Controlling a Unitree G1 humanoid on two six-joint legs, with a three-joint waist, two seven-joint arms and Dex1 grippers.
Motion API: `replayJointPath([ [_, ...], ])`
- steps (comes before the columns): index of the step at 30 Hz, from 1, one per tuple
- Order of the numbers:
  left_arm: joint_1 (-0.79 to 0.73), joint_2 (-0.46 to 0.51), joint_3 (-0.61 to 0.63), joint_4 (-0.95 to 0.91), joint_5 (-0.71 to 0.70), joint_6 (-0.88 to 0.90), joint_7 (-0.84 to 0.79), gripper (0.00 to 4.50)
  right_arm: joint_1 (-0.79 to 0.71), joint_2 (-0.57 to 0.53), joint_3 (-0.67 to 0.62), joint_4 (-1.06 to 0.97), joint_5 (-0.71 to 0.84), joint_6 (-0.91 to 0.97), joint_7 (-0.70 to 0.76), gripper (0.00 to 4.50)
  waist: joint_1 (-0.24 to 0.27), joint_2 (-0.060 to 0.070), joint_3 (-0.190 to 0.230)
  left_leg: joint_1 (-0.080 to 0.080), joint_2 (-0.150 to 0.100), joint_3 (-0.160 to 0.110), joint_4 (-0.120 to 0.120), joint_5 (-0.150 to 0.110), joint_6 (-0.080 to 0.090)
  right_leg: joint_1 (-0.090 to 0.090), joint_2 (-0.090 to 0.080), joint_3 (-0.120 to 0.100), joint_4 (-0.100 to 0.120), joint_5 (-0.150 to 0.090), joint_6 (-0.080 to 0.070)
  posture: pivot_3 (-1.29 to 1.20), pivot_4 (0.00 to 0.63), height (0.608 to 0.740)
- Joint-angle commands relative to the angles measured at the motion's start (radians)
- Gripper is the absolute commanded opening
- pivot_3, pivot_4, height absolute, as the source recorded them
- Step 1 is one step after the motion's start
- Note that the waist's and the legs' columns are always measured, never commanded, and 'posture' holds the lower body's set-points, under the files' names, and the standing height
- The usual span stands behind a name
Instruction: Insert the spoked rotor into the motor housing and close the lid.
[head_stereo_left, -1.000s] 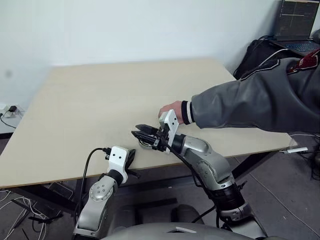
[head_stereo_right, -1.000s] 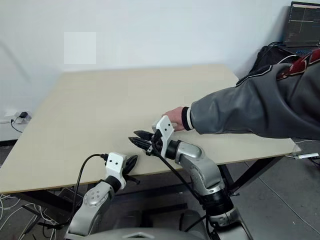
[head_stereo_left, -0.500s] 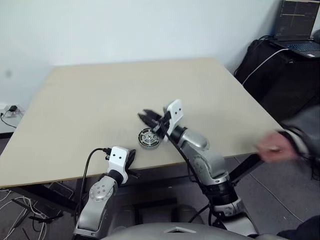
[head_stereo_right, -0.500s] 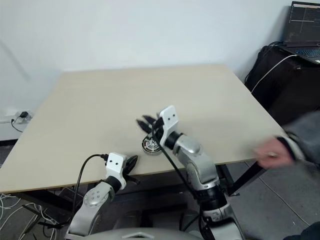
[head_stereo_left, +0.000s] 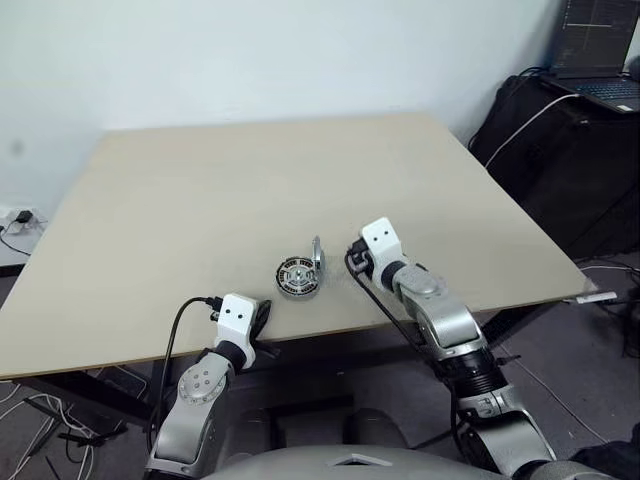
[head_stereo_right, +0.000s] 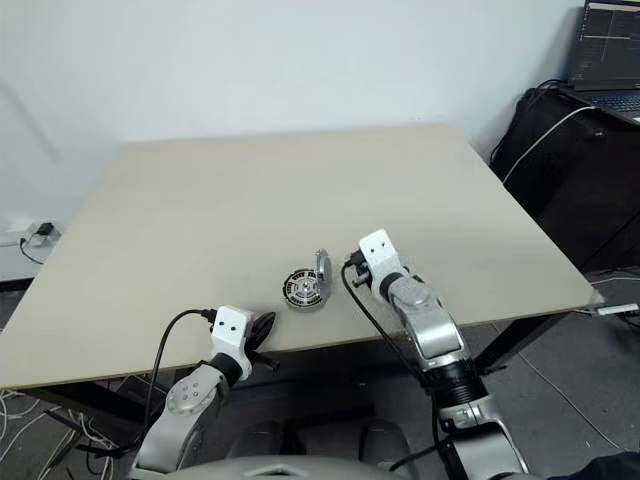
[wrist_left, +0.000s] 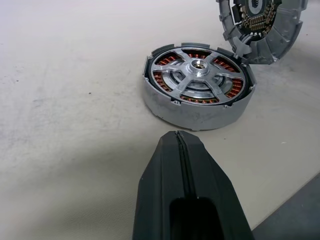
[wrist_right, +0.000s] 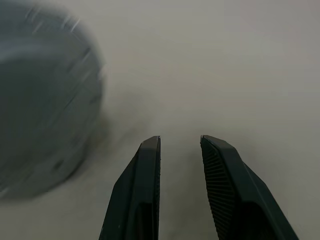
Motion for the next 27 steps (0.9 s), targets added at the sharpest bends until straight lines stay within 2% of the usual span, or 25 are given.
replayJointPath([
  [1,-0.009,0.002,-0.004,-0.021,-0.001,-0.003,-0.004,0.0,-0.012,0.017,-0.028,-0.091,0.063,0.017,0.045,1.37,-0.002,0.0,0.0,0.001,0.0,0.0,0.0,0.0,0.0,0.001,0.0,0.0,0.0,0.0,0.0,0.0,0.0,0.74],
  [7,-0.008,0.004,-0.007,-0.026,-0.001,0.003,-0.008,0.0,-0.015,0.081,-0.046,-0.065,0.088,-0.025,0.026,1.37,0.001,0.0,0.0,0.002,0.0,-0.003,0.001,0.0,0.0,0.003,-0.001,-0.002,0.0,0.0,0.001,0.0,0.0,0.74],
  [27,-0.001,0.002,-0.004,-0.035,0.0,0.009,0.001,0.0,-0.089,0.197,0.09,0.19,0.027,-0.124,0.054,1.37,-0.004,0.0,0.0,0.002,0.0,-0.002,0.001,0.0,0.0,0.003,-0.001,-0.002,0.0,0.0,0.001,0.0,0.0,0.74],
])
